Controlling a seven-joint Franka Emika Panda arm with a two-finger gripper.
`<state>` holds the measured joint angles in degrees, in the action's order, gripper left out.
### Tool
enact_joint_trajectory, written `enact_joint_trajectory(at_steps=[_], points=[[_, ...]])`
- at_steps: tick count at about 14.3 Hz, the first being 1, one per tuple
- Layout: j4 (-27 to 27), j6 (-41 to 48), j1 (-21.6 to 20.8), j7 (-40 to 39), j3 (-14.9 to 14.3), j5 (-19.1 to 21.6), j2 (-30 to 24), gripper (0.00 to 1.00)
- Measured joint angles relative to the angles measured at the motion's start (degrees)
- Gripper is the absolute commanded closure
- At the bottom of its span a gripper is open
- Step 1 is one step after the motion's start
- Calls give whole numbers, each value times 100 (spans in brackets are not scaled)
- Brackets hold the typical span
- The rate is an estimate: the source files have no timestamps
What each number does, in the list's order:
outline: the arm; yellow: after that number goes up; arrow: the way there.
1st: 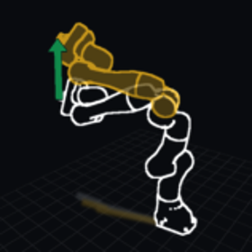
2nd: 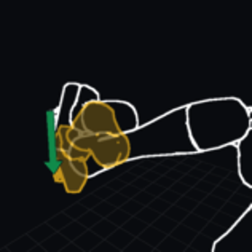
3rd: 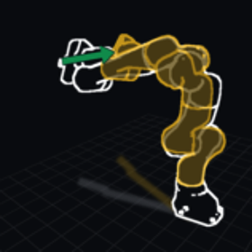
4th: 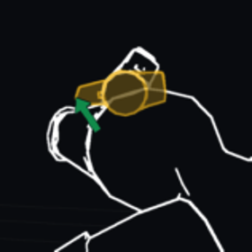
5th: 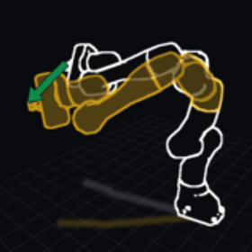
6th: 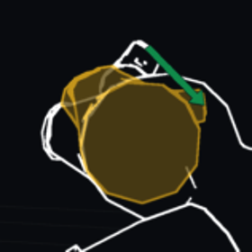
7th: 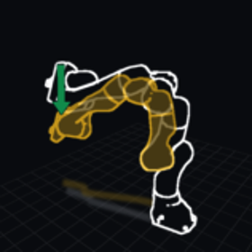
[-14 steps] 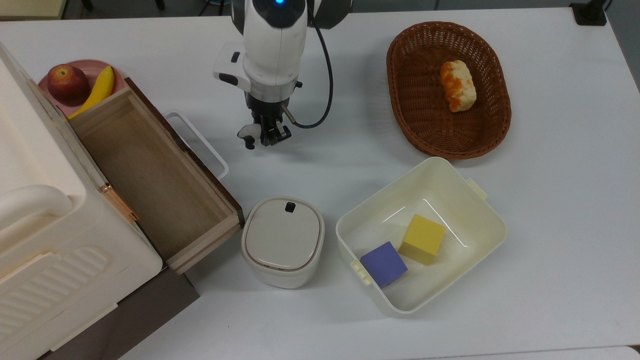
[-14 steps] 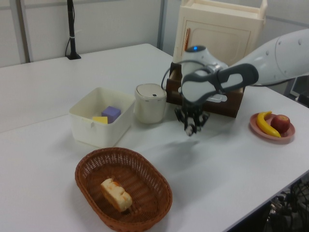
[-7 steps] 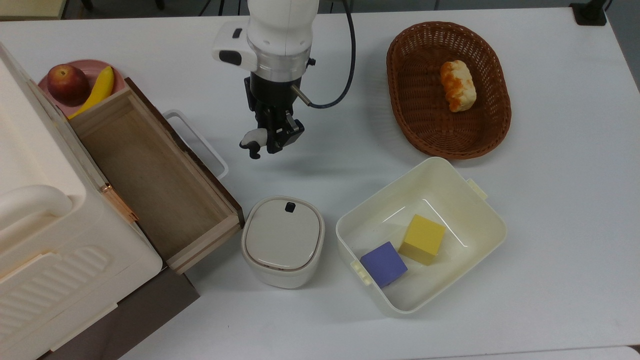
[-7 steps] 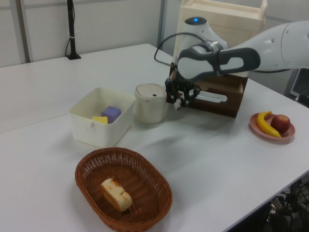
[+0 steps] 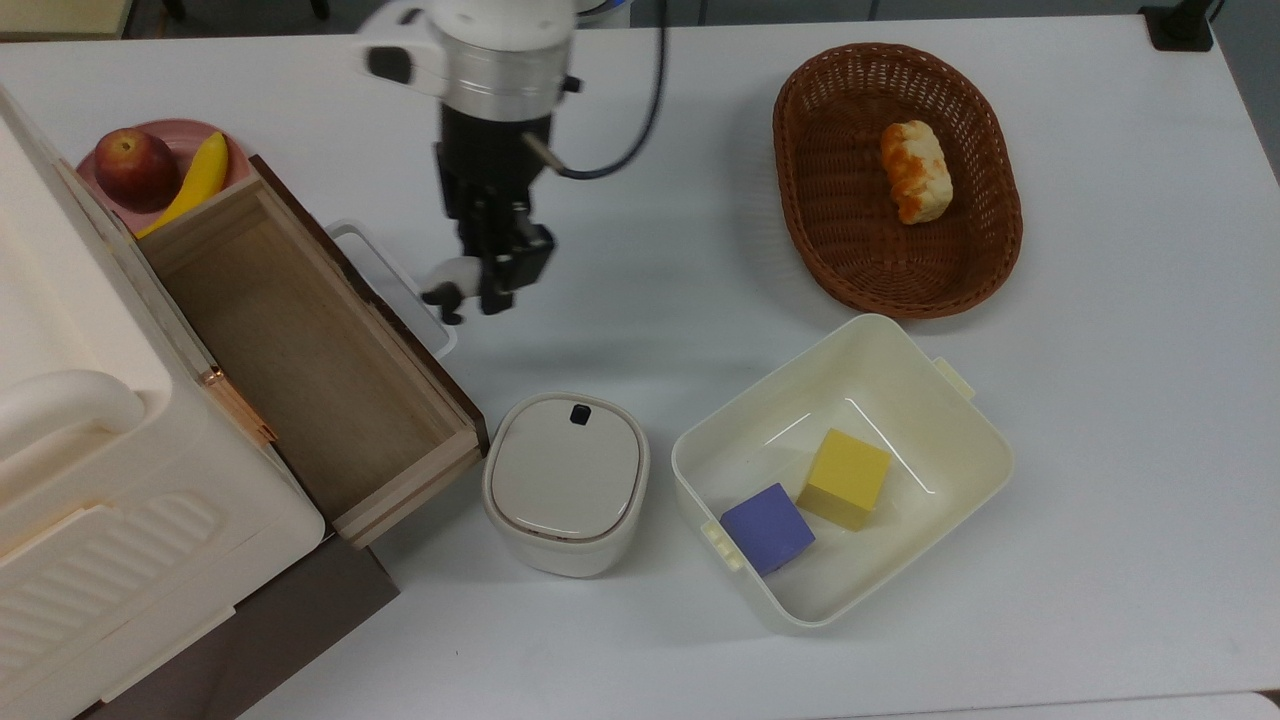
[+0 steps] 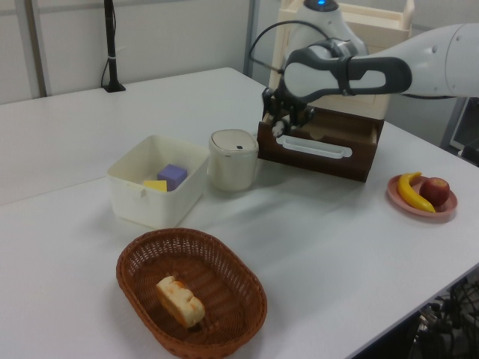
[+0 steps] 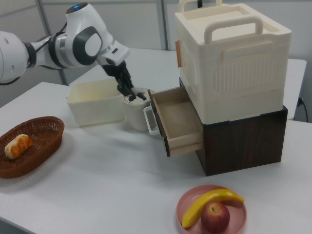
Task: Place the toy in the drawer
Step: 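Lift the panda toy and carry it over the open drawer, then lower the panda toy into the drawer and open the gripper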
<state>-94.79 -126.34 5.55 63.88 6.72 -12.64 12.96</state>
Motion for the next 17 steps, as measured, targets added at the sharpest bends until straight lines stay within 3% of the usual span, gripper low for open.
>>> enact_joint_trajectory(at_steps=[6, 17], points=[[180, -334, 530, -262, -57, 86, 4, 98], [180, -713, 924, -835, -267, 86, 340, 97]])
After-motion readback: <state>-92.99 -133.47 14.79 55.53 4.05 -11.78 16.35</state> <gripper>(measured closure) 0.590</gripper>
